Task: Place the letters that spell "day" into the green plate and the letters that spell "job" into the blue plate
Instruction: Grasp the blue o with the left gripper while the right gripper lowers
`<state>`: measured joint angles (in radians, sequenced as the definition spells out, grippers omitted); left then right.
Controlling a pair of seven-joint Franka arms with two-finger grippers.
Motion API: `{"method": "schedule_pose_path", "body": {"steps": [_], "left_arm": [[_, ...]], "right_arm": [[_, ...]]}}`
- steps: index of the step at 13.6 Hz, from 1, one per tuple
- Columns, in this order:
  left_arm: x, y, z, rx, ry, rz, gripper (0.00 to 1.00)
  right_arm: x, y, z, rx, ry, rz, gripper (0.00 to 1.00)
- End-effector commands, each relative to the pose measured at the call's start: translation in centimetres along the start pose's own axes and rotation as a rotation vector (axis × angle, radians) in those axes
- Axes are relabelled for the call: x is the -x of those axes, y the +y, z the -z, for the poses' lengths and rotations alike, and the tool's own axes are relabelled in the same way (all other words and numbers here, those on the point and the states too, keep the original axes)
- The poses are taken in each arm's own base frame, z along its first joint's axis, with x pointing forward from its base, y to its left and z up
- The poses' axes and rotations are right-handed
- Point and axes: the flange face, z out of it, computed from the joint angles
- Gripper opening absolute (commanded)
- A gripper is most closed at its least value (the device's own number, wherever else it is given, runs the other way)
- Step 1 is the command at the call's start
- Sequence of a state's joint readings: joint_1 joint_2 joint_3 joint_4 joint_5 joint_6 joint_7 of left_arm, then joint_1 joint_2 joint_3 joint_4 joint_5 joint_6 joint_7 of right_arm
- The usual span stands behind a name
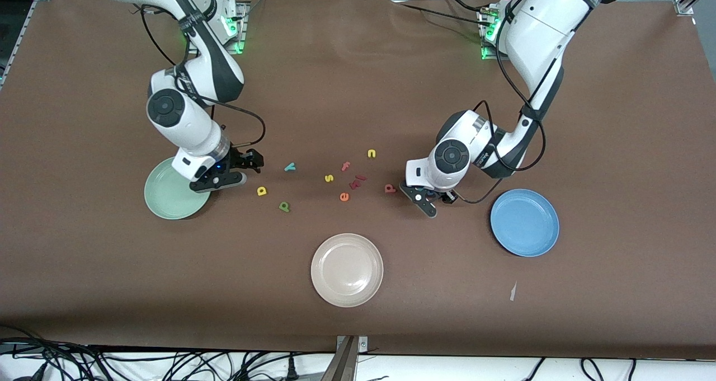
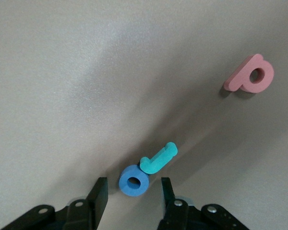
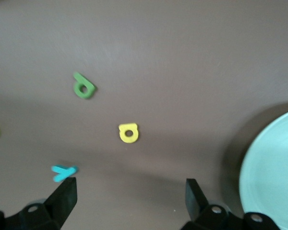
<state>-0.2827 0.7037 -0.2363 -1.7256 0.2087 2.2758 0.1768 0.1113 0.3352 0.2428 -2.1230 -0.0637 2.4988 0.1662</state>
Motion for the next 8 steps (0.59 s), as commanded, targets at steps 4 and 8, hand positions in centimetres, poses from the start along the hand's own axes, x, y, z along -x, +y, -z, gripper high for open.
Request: {"method": "schedule_pose_path", "body": {"steps": [4,8], "left_arm": [[-0.3,0.5,-0.2,-0.028,0.022,-0.029,0.32],[-0.2,0.1,0.2,-0.030,0.018,-0.020,0.02]], "right_arm": [[0.8,-3.2,-6.4,0.004,0.029,0.146,1.00],[-1.2,-3.4,-6.8,0.023,0.085,0.211,1.00]]}}
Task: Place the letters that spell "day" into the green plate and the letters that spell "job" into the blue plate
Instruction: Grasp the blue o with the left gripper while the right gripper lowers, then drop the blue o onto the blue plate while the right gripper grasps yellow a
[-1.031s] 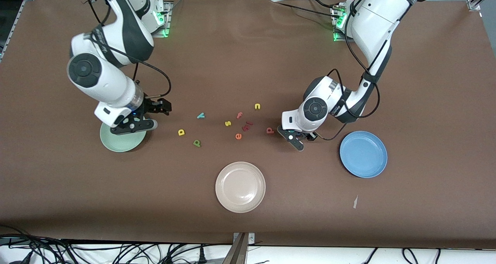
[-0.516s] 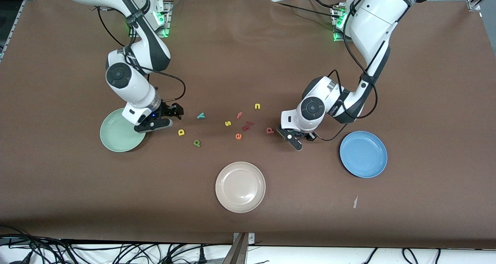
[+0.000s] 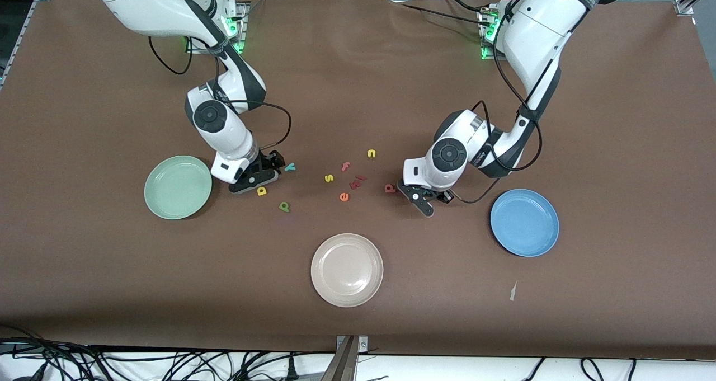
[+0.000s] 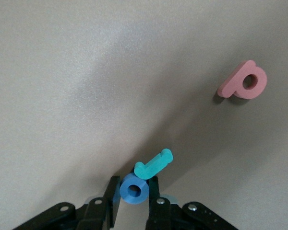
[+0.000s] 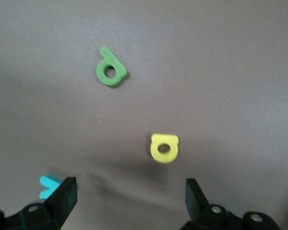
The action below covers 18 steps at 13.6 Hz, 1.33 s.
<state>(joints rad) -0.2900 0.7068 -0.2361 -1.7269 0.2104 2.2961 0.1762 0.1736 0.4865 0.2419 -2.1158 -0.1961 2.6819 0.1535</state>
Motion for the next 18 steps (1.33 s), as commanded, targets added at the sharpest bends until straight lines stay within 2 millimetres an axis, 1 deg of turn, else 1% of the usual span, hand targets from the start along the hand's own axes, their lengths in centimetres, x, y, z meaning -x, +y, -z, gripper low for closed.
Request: {"method": "schedule_pose_path", "body": {"steps": [1,2,4,6,7,9,11,12,13,15,16,17,18], "left_arm": [[0.4,-0.7,0.5,-0.025,-0.009,-0.012,0.02],[0.7,-0.9,1.5,-0.029,-0.026,-0.009,0.02],[1.3,-1.1,2.6,-0.029,-0.069,-0.009,0.04],[1.7,-1.9,3.5,-0.031,-0.074,-0.035,0.05],[2.4,-3.0,4.6,-0.029,-0.097,-0.055,0.05],[4.0,-5.8,6.5,-0.011,-0.127,-0.127,0.05],[6.2,-9.2,7.7,0.017,-0.144,-0.215,0.05],[7.2,-11.0,8.3,0.025,-0.141,-0.259,0.05],[8.3,-12.9,8.5,0.034,-0.136,-0.305,0.05],[10.3,-16.3,8.6,0.053,-0.124,-0.404,0.05],[11.4,-18.1,8.8,0.058,-0.112,-0.440,0.05],[12.1,-19.2,8.9,0.072,-0.094,-0.458,0.05],[12.2,-19.5,8.6,0.076,-0.086,-0.487,0.05]], "right_arm": [[-2.0,1.0,0.0,0.017,0.044,0.040,1.00],[-2.3,1.5,-0.1,0.021,0.048,0.050,1.00],[-2.3,3.1,-0.9,0.032,0.045,0.062,1.00],[-2.1,3.3,-2.7,0.018,0.065,0.057,1.00],[-1.9,3.2,-3.2,0.013,0.067,0.056,1.00],[-1.9,3.1,-3.2,0.012,0.065,0.052,0.98],[-1.9,3.1,-3.2,0.012,0.065,0.051,0.96],[-1.9,3.0,-3.2,0.012,0.064,0.053,0.93],[-1.9,3.1,-3.0,0.013,0.065,0.052,0.87],[-1.7,3.0,-3.0,0.014,0.060,0.052,0.79],[-1.4,3.0,-2.9,0.014,0.056,0.055,0.73],[-1.2,2.9,-2.6,0.016,0.054,0.058,0.69],[-1.0,2.9,-2.0,0.020,0.056,0.060,0.63]]}}
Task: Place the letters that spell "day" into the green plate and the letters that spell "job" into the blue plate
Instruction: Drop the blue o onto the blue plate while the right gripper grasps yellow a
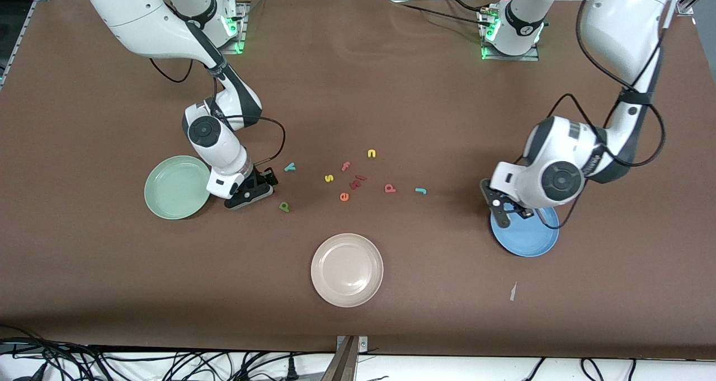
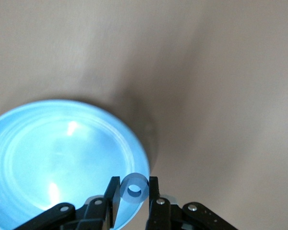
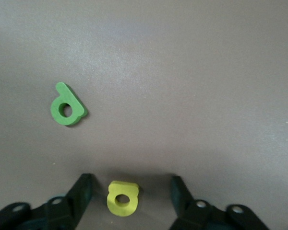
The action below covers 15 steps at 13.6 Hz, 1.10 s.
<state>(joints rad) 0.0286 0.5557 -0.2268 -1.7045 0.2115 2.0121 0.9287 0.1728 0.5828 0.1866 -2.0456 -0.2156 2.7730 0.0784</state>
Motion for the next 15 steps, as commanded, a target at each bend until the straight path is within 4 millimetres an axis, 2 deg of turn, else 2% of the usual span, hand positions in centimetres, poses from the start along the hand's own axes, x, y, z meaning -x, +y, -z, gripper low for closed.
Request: {"method": "schedule_pose_path", "body": {"steps": [1,3,5,8,9,10,11,13,15], "left_arm": [[0.9,-0.6,0.2,0.002,0.025,-0.087,0.05],[1.2,-1.1,-0.9,-0.009,0.027,-0.125,0.05],[2.2,-2.2,-2.3,-0.021,0.047,-0.140,0.05],[2.3,-2.7,-3.7,-0.024,0.058,-0.163,0.06],[2.2,-2.6,-3.9,-0.020,0.056,-0.165,0.17],[2.3,-2.6,-4.3,-0.014,0.055,-0.164,0.38],[2.3,-2.6,-4.4,-0.013,0.054,-0.168,0.99],[2.7,-2.8,-4.1,-0.014,0.064,-0.251,1.00],[3.2,-2.8,-2.9,-0.023,0.068,-0.292,1.00]], "right_arm": [[0.9,-0.3,1.1,0.010,-0.010,0.025,0.57],[1.0,-0.2,2.0,0.020,-0.034,0.024,0.48],[1.0,-0.2,2.3,0.023,-0.041,0.023,0.43],[1.2,-0.2,2.3,0.023,-0.042,0.022,0.38],[1.2,-0.2,2.3,0.023,-0.042,0.021,0.38],[1.2,-0.2,2.3,0.022,-0.042,0.018,0.38],[1.2,-0.3,2.2,0.022,-0.044,0.019,0.41],[1.1,-0.5,1.8,0.019,-0.040,0.020,0.48],[1.0,-1.6,1.5,0.014,-0.043,0.030,0.49]]}}
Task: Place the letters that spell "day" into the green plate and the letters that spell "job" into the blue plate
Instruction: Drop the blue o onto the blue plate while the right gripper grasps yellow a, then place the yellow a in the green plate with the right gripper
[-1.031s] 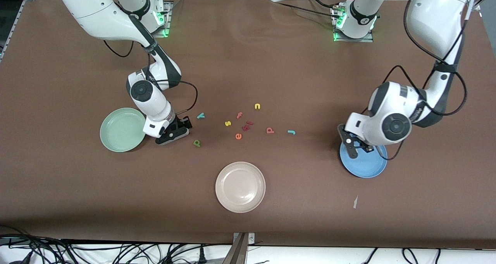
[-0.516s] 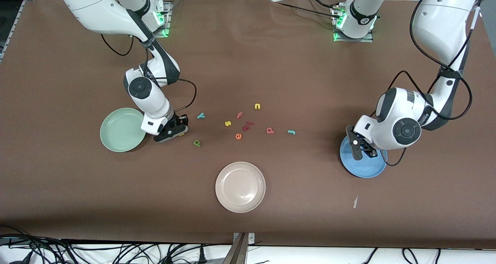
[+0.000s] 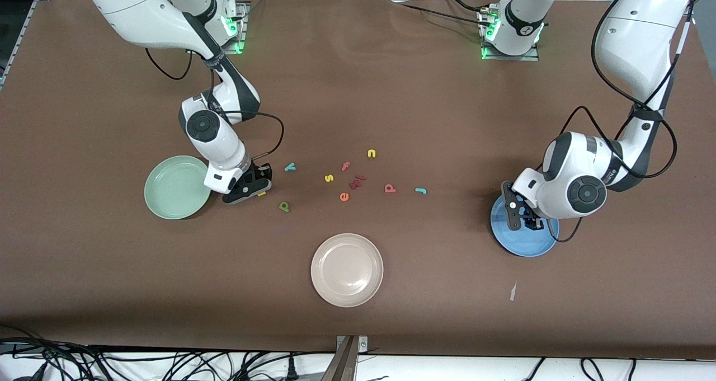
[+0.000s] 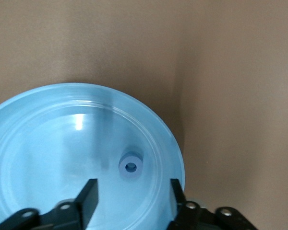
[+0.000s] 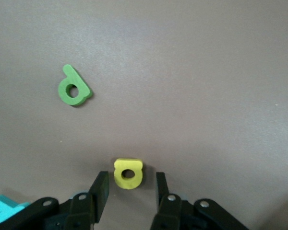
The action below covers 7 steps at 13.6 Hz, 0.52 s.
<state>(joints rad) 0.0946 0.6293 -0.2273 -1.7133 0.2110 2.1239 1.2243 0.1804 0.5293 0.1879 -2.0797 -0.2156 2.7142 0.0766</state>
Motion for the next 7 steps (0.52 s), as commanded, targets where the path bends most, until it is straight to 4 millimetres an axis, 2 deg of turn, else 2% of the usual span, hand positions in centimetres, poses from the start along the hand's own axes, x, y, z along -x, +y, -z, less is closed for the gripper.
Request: {"method": "schedule_pose_path", "body": {"steps": [1,5,7], "left_arm": [[0.1,0.3,2.3,-0.022,0.015,-0.054,1.00],[-5.8,2.0,3.5,-0.022,0.055,0.009,1.00],[-10.2,3.3,3.5,-0.021,0.071,0.070,1.00]], "right_arm": [[0.3,-1.2,-0.2,0.001,-0.005,0.016,0.48],[0.4,-1.0,-0.7,0.000,-0.001,0.015,0.44],[0.4,-0.6,-0.7,0.003,-0.001,0.014,0.37]]}}
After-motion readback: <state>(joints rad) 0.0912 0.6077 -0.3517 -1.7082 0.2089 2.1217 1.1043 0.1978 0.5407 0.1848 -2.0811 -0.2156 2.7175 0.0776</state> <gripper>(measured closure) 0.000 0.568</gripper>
